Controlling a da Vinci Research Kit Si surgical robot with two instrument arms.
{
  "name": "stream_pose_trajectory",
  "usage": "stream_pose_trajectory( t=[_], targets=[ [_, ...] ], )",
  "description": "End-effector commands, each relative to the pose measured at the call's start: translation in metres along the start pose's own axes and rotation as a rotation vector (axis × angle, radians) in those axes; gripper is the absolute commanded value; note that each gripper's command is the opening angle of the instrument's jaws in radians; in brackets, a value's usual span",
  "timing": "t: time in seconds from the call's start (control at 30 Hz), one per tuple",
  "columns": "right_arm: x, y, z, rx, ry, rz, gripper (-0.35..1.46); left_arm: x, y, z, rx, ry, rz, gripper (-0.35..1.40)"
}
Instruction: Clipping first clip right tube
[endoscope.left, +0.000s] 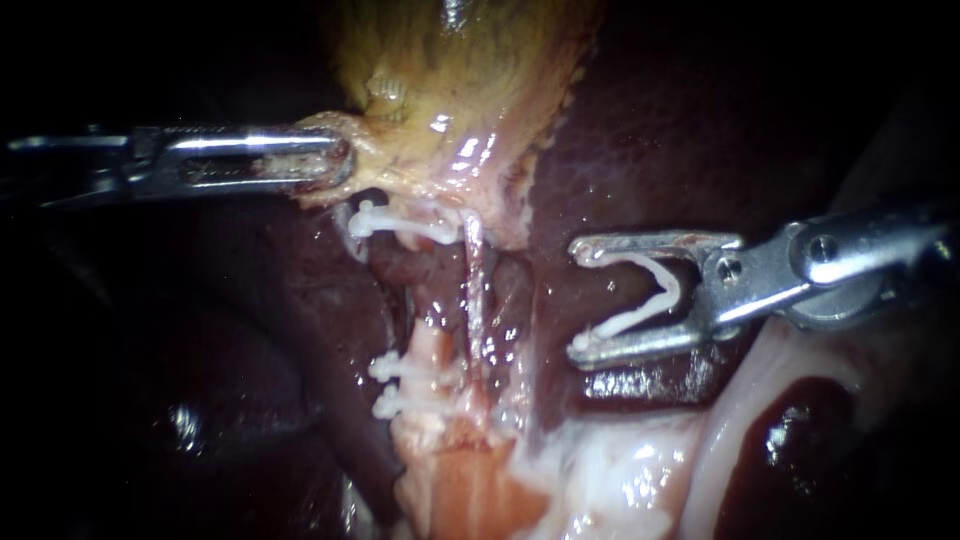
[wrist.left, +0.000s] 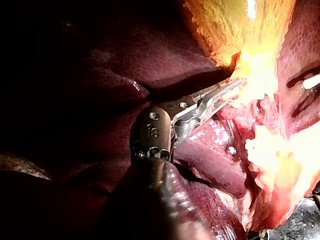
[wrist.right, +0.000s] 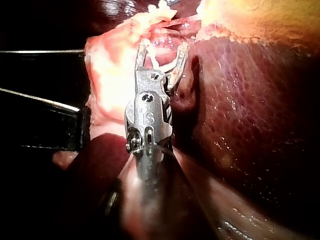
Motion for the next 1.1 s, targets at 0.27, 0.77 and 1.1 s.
stream_pose_trajectory(
  t=[0.27,0.77,1.1],
  targets=[
    [0.0,0.0,0.0001,0.002,0.0,0.001,0.5,0.0047,0.0009,-0.0053,0.006,0.029,-0.019,-0.35],
    [0.0005,-0.0004,0.0041,0.048,-0.001,0.033,0.5,0.0066,0.0026,-0.0075,0.018,0.067,-0.007,-0.35],
    [-0.0004,-0.0008,0.0098,0.091,-0.007,0.094,0.5,0.0066,0.0031,-0.0073,0.019,0.067,-0.008,-0.35]
  ],
)
